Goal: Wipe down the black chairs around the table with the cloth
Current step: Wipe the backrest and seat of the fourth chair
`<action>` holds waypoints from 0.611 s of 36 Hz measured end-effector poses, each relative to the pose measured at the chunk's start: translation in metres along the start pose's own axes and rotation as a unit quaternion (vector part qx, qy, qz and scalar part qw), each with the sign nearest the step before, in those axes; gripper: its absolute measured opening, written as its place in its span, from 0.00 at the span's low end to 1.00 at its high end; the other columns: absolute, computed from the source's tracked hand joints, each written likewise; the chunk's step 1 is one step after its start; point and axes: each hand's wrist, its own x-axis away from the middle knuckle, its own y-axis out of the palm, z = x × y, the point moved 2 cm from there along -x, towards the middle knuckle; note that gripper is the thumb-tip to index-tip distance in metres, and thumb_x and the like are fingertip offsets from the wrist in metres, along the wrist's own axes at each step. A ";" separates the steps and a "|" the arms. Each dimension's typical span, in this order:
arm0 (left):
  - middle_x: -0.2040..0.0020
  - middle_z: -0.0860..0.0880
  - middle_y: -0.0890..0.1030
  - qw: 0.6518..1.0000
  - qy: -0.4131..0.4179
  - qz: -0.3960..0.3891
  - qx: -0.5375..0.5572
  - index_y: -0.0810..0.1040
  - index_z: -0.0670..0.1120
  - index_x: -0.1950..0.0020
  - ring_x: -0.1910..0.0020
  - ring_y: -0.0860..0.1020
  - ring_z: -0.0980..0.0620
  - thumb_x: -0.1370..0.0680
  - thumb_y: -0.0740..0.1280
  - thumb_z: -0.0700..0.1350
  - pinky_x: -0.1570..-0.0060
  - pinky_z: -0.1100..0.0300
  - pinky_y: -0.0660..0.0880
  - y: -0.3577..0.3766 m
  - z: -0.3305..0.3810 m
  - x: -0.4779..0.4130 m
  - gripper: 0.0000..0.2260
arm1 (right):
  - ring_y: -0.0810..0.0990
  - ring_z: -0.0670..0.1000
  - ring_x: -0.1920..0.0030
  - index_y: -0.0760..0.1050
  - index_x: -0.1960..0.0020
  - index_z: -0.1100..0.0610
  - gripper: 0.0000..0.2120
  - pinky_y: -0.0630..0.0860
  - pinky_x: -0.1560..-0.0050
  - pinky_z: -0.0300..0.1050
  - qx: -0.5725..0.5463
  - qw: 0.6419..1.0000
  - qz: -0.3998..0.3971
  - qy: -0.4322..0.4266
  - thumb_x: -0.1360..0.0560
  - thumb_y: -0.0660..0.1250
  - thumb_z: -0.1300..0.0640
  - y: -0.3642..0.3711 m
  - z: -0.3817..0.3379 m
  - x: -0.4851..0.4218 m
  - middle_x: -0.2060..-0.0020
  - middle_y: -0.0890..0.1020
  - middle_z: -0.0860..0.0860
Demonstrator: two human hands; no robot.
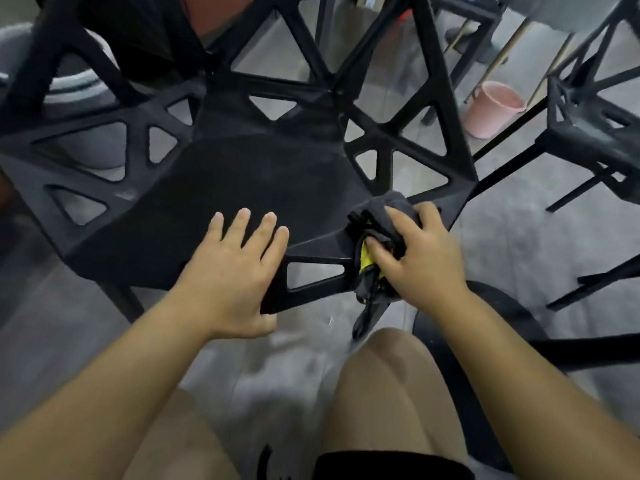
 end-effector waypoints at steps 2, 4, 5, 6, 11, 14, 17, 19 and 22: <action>0.36 0.35 0.74 1.000 0.005 0.003 0.005 0.72 0.35 0.34 0.41 0.73 0.28 0.46 0.68 0.61 0.45 0.32 0.71 0.000 -0.004 0.011 0.46 | 0.77 0.58 0.59 0.78 0.40 0.56 0.23 0.69 0.63 0.42 0.007 1.000 -0.008 -0.027 0.29 0.64 0.44 -0.001 -0.007 0.004 0.53 0.75 0.57; 0.36 0.35 0.74 1.000 0.005 -0.002 0.013 0.72 0.35 0.34 0.40 0.73 0.29 0.46 0.69 0.60 0.44 0.33 0.71 0.000 -0.006 0.018 0.46 | 0.76 0.59 0.60 0.78 0.39 0.56 0.24 0.69 0.63 0.42 0.010 0.999 -0.023 -0.048 0.29 0.62 0.43 -0.002 -0.009 0.005 0.53 0.74 0.58; 0.36 0.35 0.74 1.000 0.006 -0.004 0.017 0.73 0.35 0.34 0.40 0.73 0.29 0.46 0.69 0.60 0.44 0.34 0.71 -0.001 -0.007 0.019 0.46 | 0.76 0.59 0.60 0.78 0.39 0.56 0.24 0.69 0.63 0.42 0.015 0.998 -0.031 -0.058 0.28 0.62 0.43 -0.002 -0.009 0.005 0.53 0.74 0.58; 0.36 0.36 0.74 1.000 0.009 -0.007 0.020 0.73 0.36 0.34 0.40 0.72 0.29 0.46 0.68 0.61 0.43 0.35 0.71 -0.002 -0.008 0.020 0.45 | 0.76 0.59 0.60 0.77 0.39 0.56 0.24 0.69 0.63 0.42 0.024 0.997 -0.039 -0.065 0.28 0.62 0.43 -0.003 -0.006 0.003 0.53 0.74 0.58; 0.41 0.42 0.76 0.996 0.022 0.002 0.084 0.76 0.41 0.40 0.45 0.75 0.37 0.37 0.58 0.64 0.47 0.44 0.72 -0.015 -0.017 0.009 0.35 | 0.73 0.61 0.61 0.78 0.39 0.57 0.21 0.72 0.66 0.46 0.101 0.990 -0.034 -0.090 0.29 0.65 0.48 -0.018 0.018 -0.016 0.54 0.72 0.61; 0.41 0.51 0.74 0.987 0.009 0.023 0.161 0.72 0.49 0.49 0.46 0.73 0.46 0.32 0.50 0.64 0.50 0.51 0.71 -0.028 -0.021 -0.012 0.24 | 0.73 0.62 0.62 0.78 0.39 0.58 0.21 0.68 0.68 0.46 0.176 0.980 -0.010 -0.089 0.29 0.66 0.50 -0.031 0.038 -0.033 0.54 0.73 0.63; 0.40 0.53 0.72 0.983 -0.023 0.028 0.183 0.66 0.51 0.52 0.44 0.72 0.49 0.23 0.49 0.60 0.54 0.56 0.67 -0.028 -0.016 -0.039 0.15 | 0.73 0.64 0.60 0.76 0.36 0.56 0.22 0.66 0.67 0.47 0.205 0.978 0.025 -0.024 0.29 0.64 0.50 -0.048 0.061 -0.054 0.53 0.73 0.64; 0.41 0.53 0.72 0.990 -0.048 0.022 0.133 0.68 0.49 0.43 0.44 0.72 0.48 0.20 0.50 0.58 0.53 0.55 0.69 -0.023 -0.010 -0.052 0.17 | 0.74 0.64 0.59 0.75 0.35 0.55 0.22 0.66 0.67 0.46 0.206 0.978 0.041 -0.002 0.29 0.66 0.51 -0.050 0.067 -0.059 0.51 0.73 0.64; 0.32 0.54 0.68 0.994 -0.089 0.039 0.054 0.64 0.51 0.29 0.39 0.70 0.48 0.20 0.47 0.61 0.55 0.56 0.71 -0.017 -0.004 -0.060 0.24 | 0.74 0.63 0.58 0.76 0.36 0.54 0.21 0.70 0.65 0.48 0.164 0.985 0.037 0.047 0.29 0.68 0.52 -0.038 0.053 -0.055 0.50 0.72 0.62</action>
